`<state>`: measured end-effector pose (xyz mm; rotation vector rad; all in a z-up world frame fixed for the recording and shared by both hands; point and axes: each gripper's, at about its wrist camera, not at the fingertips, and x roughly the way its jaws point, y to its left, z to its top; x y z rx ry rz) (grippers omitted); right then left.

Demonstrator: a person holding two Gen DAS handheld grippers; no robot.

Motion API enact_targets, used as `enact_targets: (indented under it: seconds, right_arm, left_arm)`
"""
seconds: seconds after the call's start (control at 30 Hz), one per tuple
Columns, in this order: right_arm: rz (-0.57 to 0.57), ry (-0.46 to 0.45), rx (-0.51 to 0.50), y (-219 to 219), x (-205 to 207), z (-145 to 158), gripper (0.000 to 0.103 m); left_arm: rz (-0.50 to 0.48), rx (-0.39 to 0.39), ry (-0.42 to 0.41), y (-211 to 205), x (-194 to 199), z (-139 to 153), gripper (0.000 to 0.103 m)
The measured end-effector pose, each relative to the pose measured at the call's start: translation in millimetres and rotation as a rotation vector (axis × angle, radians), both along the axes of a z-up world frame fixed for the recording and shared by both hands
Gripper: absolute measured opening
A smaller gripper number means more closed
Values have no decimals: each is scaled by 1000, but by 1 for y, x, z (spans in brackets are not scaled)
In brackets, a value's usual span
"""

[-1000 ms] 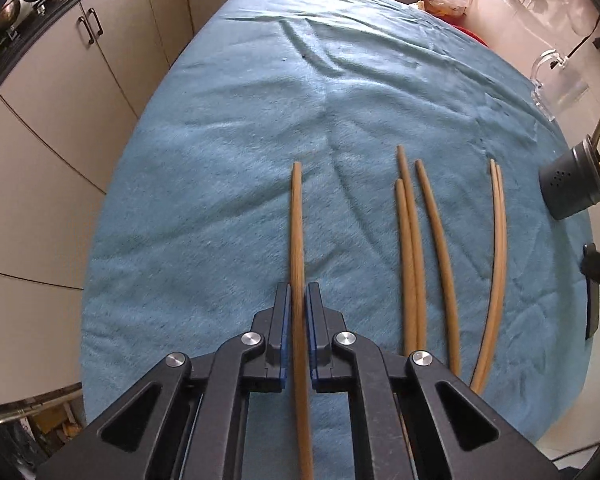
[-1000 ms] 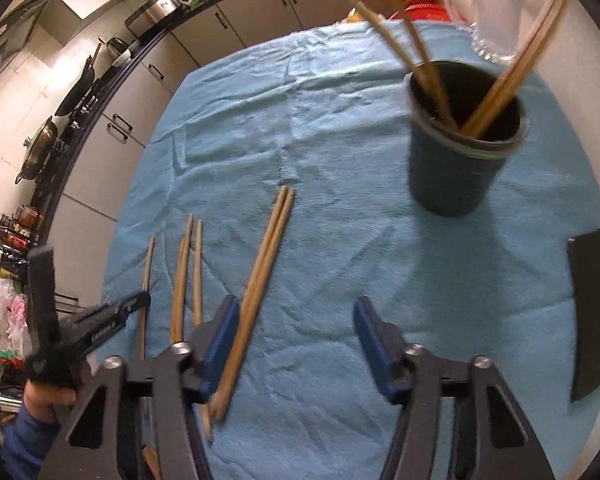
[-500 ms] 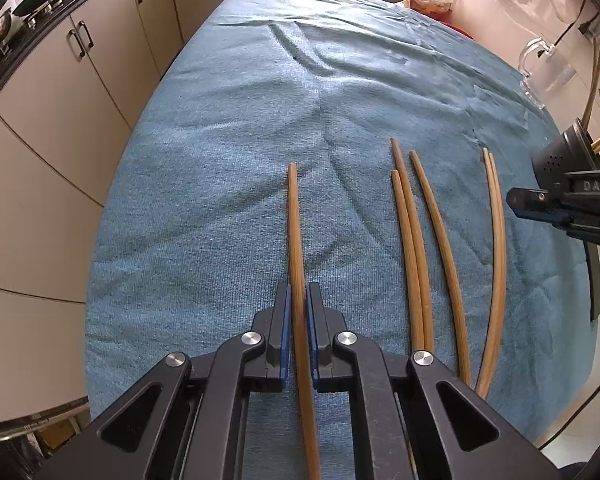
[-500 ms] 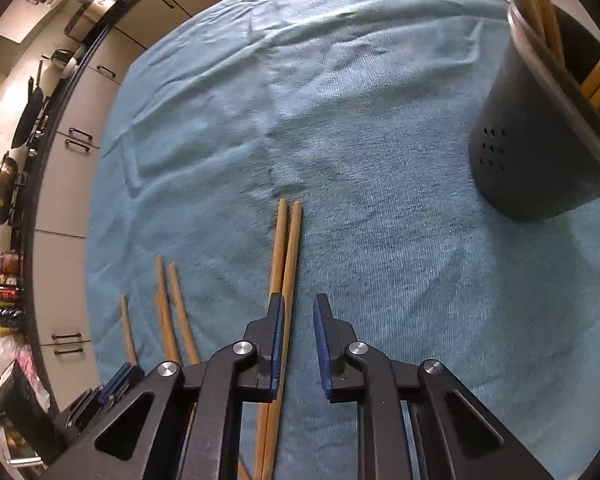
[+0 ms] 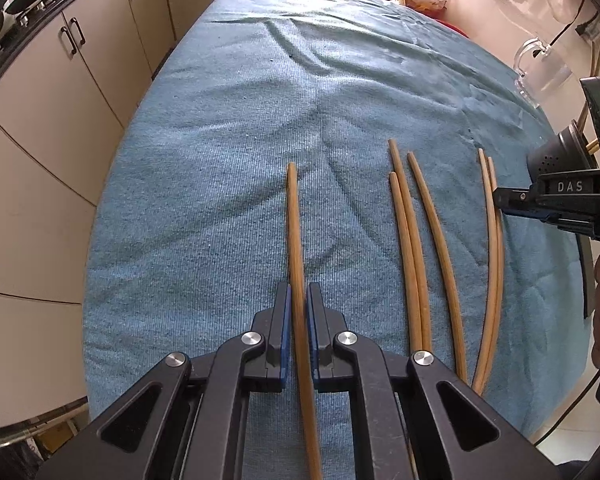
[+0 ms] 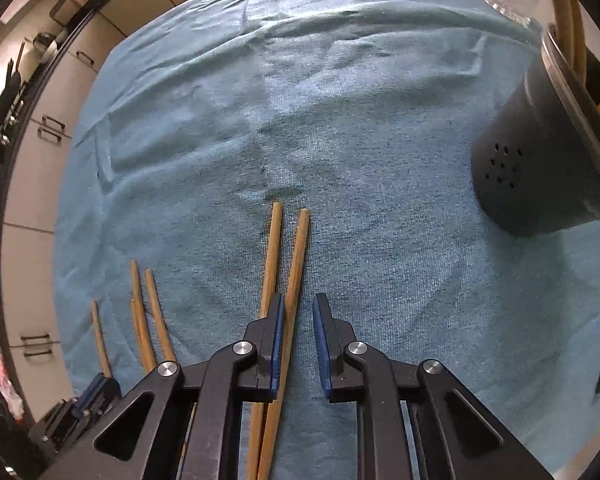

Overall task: Organize utensils
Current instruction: 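Close the right tool on a wooden chopstick while the left tool holds its own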

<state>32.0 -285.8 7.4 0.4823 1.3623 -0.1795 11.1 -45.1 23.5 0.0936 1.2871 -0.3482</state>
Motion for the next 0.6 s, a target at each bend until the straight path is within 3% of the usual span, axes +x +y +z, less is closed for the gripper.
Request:
enact_targets:
  seconds: [0.2,0.3,0.47,0.6]
  right_arm:
    - [89,21,-107,15,18,0,15]
    - [155,4,-150,23,25,1,8]
    - [141,-74,-100,14,17,5,6]
    - [131,-206,-55,8,2,33,6]
  left_arm:
    - [-1,15,18,-8,14,0,8]
    - [2,14,9,-10,17,1,8]
    - [-8,-11,-13,-8,16,4,6]
    - [21,-61,-63,1,11,23,6]
